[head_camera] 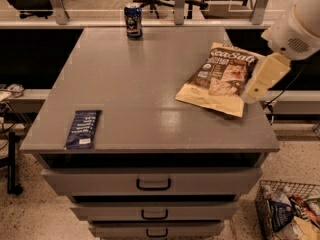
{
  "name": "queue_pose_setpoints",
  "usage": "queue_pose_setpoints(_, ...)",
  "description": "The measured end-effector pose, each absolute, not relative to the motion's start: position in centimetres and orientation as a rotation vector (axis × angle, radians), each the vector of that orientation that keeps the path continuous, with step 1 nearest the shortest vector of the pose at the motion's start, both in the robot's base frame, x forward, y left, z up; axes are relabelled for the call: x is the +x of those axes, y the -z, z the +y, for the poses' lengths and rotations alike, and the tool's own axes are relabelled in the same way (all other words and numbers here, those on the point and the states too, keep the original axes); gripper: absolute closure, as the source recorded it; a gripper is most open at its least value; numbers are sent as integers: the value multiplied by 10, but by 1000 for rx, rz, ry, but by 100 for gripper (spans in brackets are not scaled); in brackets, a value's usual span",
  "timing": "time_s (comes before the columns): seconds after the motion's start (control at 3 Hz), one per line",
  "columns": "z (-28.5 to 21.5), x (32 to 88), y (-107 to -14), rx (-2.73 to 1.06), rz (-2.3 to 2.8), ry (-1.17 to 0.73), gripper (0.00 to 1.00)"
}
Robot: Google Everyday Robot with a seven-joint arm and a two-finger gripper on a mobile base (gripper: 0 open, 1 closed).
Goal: Move brown chip bag near pepsi can
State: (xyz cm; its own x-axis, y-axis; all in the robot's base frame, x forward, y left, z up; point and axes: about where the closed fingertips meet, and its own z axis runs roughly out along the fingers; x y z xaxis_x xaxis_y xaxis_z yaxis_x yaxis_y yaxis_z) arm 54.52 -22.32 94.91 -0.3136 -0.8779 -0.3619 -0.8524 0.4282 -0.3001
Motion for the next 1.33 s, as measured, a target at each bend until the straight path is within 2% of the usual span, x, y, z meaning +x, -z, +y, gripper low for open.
queue_pose_setpoints(0.67,-219,622,-897,-1125,2341,16,0)
queue_pose_setpoints(1.0,-214,635,-880,-1048,2377,-13,0)
queue_pose_setpoints(1.33,-211,642,-870,-983,2386,-45,17)
